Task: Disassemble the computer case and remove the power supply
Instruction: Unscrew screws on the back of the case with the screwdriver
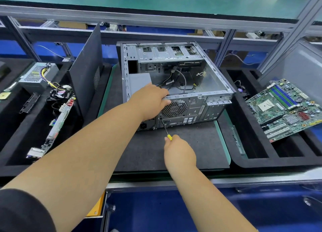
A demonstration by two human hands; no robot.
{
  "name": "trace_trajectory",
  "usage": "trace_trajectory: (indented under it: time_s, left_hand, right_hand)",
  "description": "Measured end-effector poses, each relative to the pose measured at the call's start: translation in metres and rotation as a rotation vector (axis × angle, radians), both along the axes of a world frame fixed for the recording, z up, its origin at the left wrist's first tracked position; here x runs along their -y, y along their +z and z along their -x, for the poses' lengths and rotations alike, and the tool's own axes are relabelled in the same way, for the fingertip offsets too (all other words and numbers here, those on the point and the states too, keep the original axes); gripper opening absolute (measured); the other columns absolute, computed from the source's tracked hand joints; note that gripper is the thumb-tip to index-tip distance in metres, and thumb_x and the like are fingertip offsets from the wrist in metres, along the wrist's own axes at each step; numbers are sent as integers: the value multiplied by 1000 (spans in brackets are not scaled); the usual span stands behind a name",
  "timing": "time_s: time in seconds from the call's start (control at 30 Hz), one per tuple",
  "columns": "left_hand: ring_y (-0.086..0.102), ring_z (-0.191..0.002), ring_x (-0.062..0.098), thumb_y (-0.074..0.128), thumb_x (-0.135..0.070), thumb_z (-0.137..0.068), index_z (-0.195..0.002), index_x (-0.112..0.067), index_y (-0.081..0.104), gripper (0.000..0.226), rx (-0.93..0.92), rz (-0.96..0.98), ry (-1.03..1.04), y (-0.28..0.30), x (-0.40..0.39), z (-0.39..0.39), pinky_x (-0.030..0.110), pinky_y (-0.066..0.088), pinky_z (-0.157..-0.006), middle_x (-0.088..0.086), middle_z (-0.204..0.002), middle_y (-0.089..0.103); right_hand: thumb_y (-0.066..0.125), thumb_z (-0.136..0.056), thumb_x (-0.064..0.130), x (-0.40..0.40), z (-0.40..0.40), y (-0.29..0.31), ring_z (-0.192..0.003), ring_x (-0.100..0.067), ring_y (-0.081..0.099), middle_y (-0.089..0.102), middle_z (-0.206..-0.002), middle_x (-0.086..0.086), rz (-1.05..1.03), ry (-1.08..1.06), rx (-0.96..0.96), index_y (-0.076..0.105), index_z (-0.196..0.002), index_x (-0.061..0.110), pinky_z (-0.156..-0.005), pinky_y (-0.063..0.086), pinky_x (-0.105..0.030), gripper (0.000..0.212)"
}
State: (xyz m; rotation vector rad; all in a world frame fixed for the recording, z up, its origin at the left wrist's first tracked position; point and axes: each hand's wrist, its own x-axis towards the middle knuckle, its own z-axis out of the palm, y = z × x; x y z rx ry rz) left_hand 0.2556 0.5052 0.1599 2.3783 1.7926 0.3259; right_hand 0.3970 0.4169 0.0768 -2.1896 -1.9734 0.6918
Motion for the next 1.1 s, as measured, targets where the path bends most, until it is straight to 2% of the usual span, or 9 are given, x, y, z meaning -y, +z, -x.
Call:
trace_trajectory:
  time_s: [0.1,0.17,0.37,0.53,0.67,0.8,0.93,1.03,1.1]
  left_hand:
    - [43,-101,21,42,-45,-99,-112,-21,57,32,-1,-3,7,-1,0,0,32,34,-71,-1,-89,53]
    - [43,-101,21,42,-46,-99,-111,-21,57,32,-2,-6,8,-1,0,0,32,34,-71,-1,-89,53]
    - [42,-97,20,42,-46,-99,-105,-20,57,31,-5,-18,6,-1,0,0,32,33,-70,-2,-84,51]
    - [41,-99,20,42,-46,-99,-108,-21,57,30,-7,-7,10,-1,0,0,32,34,-71,-3,-85,50]
    - [42,-100,20,42,-46,-99,-110,-22,57,31,-3,-11,8,-1,-1,0,32,33,-72,-4,-85,50]
    - [42,-104,20,41,-46,-99,-114,-22,57,32,-2,-9,12,-2,0,0,33,34,-73,-3,-88,51]
    - [42,-104,21,41,-45,-99,-115,-22,56,32,2,3,9,-1,0,0,32,33,-74,-2,-88,50]
    - [43,-105,21,41,-45,-100,-116,-21,57,33,3,4,9,-1,0,0,32,34,-74,-1,-91,53]
    - [43,-105,22,41,-45,-100,-117,-21,57,33,4,2,9,0,0,0,32,33,-74,-2,-90,52]
  right_hand:
    - [28,-106,43,-1,3,-2,-71,-19,45,65,-93,-3,-73,39,153,52,-110,15,-54,30,-30,38]
    - [32,-105,42,-2,1,-2,-67,-17,46,64,-90,-5,-4,14,-7,53,-98,15,-53,30,-30,35]
    - [45,-103,31,-8,-17,4,-42,-12,37,49,-60,-2,683,-457,-1498,61,-85,6,-44,34,-24,35]
    - [44,-102,34,-1,-11,-1,-36,-9,28,35,-54,3,875,-509,-1870,55,-82,11,-37,25,-22,33]
    - [40,-105,34,-2,-1,-3,-36,-11,27,37,-50,1,648,-495,-1532,53,-82,12,-37,23,-23,34]
    - [36,-104,37,-4,3,1,-54,-19,42,48,-65,-1,235,-204,-662,48,-87,12,-53,32,-28,32]
    - [31,-106,37,-1,5,-4,-66,-22,44,46,-72,3,-81,70,81,42,-108,18,-48,23,-29,22]
    - [31,-106,37,0,6,-6,-67,-22,44,60,-82,0,-154,98,166,43,-113,17,-55,30,-30,24]
    - [35,-104,41,-2,2,-4,-67,-20,46,62,-84,-1,-89,70,-10,45,-102,17,-57,32,-31,26]
